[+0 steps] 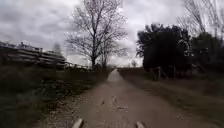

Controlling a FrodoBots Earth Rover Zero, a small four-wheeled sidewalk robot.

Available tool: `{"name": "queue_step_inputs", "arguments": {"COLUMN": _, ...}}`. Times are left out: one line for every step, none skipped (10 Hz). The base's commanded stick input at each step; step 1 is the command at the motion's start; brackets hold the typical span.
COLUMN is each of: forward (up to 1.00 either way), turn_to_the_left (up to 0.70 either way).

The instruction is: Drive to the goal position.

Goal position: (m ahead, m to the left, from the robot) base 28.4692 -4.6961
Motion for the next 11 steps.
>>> {"name": "queue_step_inputs", "arguments": {"forward": 0.50, "turn_to_the_left": 0.00}}
{"name": "queue_step_inputs", "arguments": {"forward": 0.50, "turn_to_the_left": 0.00}}
{"name": "queue_step_inputs", "arguments": {"forward": 0.50, "turn_to_the_left": 0.00}}
{"name": "queue_step_inputs", "arguments": {"forward": 0.50, "turn_to_the_left": 0.00}}
{"name": "queue_step_inputs", "arguments": {"forward": 0.50, "turn_to_the_left": 0.00}}
{"name": "queue_step_inputs", "arguments": {"forward": 0.50, "turn_to_the_left": 0.00}}
{"name": "queue_step_inputs", "arguments": {"forward": 0.50, "turn_to_the_left": 0.00}}
{"name": "queue_step_inputs", "arguments": {"forward": 0.50, "turn_to_the_left": 0.00}}
{"name": "queue_step_inputs", "arguments": {"forward": 0.50, "turn_to_the_left": 0.00}}
{"name": "queue_step_inputs", "arguments": {"forward": 0.50, "turn_to_the_left": 0.00}}
{"name": "queue_step_inputs", "arguments": {"forward": 0.50, "turn_to_the_left": 0.00}}
